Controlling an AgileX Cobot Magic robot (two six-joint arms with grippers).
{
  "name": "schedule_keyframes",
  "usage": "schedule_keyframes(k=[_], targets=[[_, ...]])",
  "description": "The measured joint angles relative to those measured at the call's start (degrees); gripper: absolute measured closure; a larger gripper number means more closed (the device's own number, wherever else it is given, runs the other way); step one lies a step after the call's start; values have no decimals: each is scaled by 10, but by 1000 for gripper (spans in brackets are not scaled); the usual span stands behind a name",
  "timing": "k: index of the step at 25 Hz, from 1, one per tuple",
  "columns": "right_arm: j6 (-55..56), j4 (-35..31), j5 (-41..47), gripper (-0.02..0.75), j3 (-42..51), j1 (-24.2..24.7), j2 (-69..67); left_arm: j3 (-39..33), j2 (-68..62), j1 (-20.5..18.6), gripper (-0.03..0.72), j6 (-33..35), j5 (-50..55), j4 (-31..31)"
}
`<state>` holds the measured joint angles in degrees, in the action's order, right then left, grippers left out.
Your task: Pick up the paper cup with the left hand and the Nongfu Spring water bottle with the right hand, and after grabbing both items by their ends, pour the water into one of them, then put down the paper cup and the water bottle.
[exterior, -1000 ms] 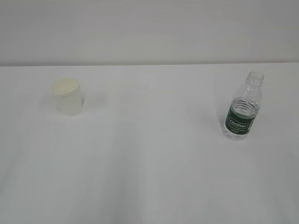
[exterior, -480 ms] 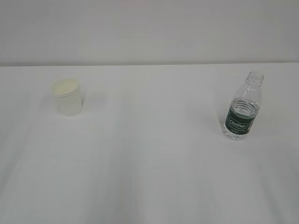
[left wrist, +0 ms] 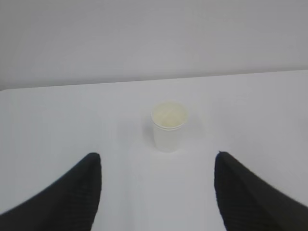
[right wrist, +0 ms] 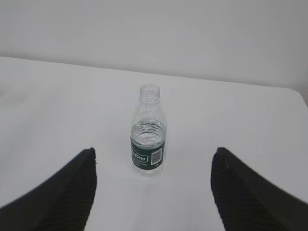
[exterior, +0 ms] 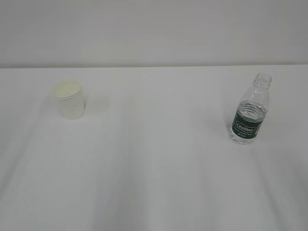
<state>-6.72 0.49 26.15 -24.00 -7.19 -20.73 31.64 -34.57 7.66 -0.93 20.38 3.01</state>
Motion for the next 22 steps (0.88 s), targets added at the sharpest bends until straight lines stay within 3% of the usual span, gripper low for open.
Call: schedule_keyframes(k=[9,14,22], targets=[[0,-5,-98,183,23,0,-45,-7,-90,0,165,0,-42,1],[0,-8,-141,183,23,0,-92,-49,-130,0,165,1,-85,2],[0,-9,-187,183,23,0,-157,-91,-206,0,193,1,-245,5]])
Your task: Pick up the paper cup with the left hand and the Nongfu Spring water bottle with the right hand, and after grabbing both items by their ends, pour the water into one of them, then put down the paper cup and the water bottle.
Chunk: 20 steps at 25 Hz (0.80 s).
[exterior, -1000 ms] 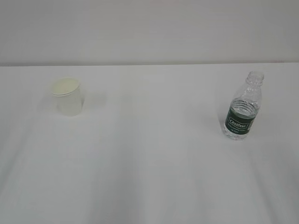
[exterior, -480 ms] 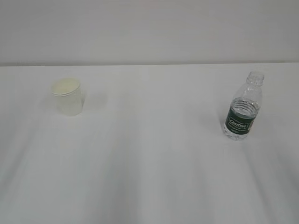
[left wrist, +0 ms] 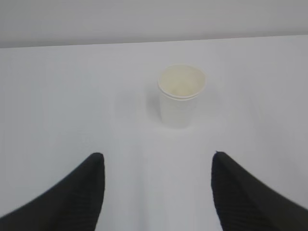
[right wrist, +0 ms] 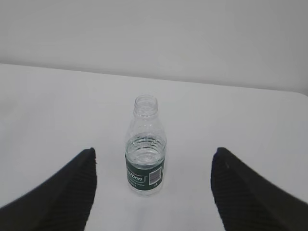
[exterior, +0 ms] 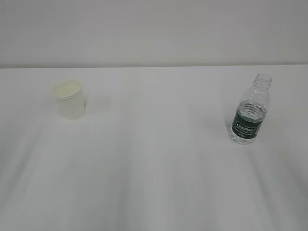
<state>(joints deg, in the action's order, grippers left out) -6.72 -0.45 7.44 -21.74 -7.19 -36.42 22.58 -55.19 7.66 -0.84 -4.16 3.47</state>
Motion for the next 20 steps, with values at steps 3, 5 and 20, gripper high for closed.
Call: schedule_keyframes(k=[3,5,20], targets=[[0,5,-17,183,0,0,-33,-1,-49,0,201,0,-54,2],[0,5,-42,183,4,0,-63,-1,-79,0,203,0,-86,2],[27,5,-199,183,36,0,-198,-44,-167,109,204,-38,-182,-39]])
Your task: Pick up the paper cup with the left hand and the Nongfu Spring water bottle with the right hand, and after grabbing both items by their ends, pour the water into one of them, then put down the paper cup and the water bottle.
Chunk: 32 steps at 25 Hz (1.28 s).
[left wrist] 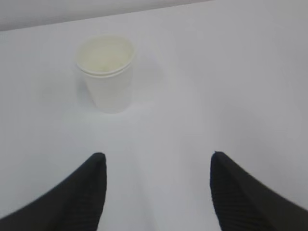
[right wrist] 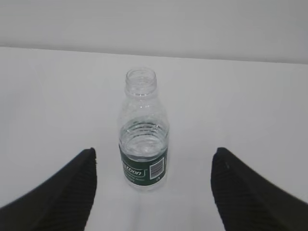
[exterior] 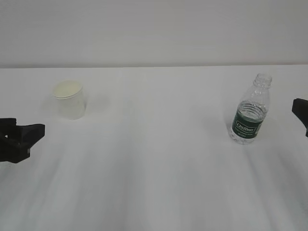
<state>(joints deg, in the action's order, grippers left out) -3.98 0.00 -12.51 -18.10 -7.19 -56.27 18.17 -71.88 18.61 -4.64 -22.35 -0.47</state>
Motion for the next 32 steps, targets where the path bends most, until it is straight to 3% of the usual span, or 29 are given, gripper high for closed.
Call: schedule_keyframes(k=[4,7,11,15,21,26,32], targets=[[26,7,-16,190,1,0,-37,-40,-29,2,204,-29,-80,-4],[70,46,-42,237,6,0,-83,-69,-47,2,207,-54,-135,-20],[116,111,-115,275,32,-5,-128,-106,-56,2,212,-78,-198,-54],[127,132,-182,280,57,-6,-147,-128,-57,2,214,-95,-238,-87],[129,136,-288,281,115,-6,-164,-145,-57,2,217,-110,-282,-157],[125,120,-390,281,180,-6,-211,-149,-57,2,217,-112,-301,-161],[110,86,-457,281,184,-6,-279,-149,-57,2,218,-113,-324,-161]])
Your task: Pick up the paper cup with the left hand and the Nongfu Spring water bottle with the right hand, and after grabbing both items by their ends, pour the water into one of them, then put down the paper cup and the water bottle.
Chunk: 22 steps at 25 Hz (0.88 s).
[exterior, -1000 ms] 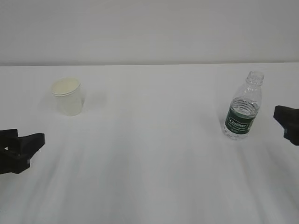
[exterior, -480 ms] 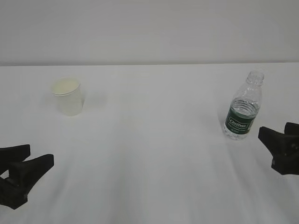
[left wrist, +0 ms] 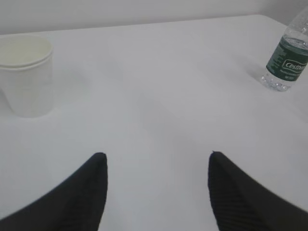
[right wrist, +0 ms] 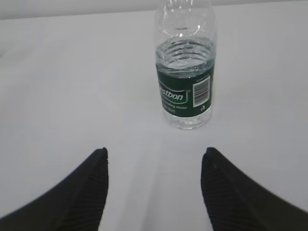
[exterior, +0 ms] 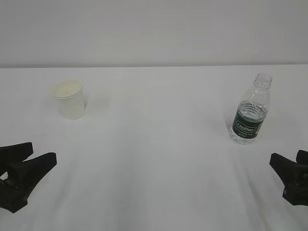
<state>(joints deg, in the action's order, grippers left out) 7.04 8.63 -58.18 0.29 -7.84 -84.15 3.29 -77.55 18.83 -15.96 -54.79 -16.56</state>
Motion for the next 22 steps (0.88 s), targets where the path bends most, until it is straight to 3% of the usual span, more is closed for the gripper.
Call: schedule_keyframes(k=[6,11,18,22], targets=[[-29,-86,-65,282,0,0,-57,0,0,0,218,0,-17,18],[-35,-91,-71,275,0,0,-65,0,-4,0,218,0,-18,49],[-38,-91,-72,153,-4,0,-65,0,-65,0,197,6,-36,60],[-90,-91,-72,137,-23,0,-65,0,-129,0,176,16,-91,62]])
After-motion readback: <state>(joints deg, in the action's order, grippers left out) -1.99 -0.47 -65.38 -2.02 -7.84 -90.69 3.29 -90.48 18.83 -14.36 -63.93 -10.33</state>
